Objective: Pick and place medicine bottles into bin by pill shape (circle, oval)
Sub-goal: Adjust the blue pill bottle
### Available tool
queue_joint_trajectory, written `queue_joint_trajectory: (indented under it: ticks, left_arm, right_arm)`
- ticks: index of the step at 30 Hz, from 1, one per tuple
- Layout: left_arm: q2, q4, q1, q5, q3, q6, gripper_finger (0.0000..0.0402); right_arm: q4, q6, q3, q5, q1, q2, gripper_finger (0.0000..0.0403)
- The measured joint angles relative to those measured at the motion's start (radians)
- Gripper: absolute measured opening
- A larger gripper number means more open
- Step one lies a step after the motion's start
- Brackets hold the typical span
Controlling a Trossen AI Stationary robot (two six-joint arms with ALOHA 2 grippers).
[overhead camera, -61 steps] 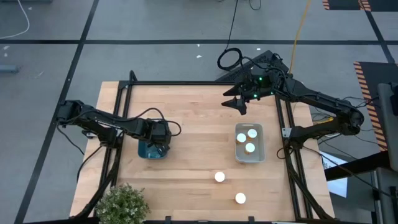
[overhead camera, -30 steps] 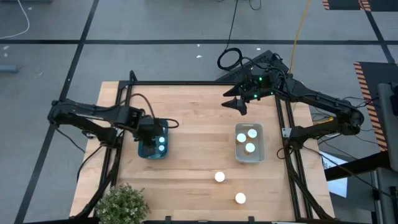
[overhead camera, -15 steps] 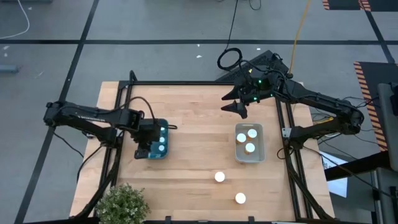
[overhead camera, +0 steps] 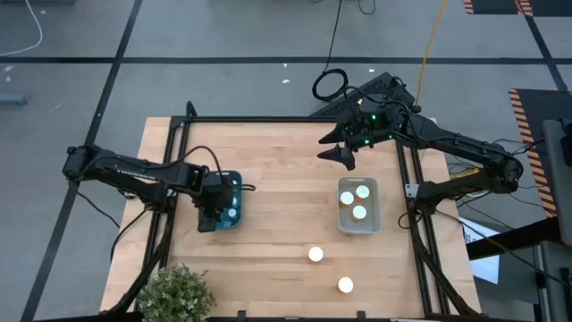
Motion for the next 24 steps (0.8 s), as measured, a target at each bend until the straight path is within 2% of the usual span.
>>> queue_joint_trajectory:
  ticks: [17,24]
  left_arm:
    - [0.003,0.090,-0.002,0.042,-0.092,-0.026,0.0184]
    - [0.068,0.108,-0.002,0.061,-0.093,-0.014,0.0184]
  right_arm:
    - [0.007,0.015,0.000,0.002,0.000,0.000,0.0276]
    - [0.007,0.014,0.000,0.002,0.000,0.000,0.0276]
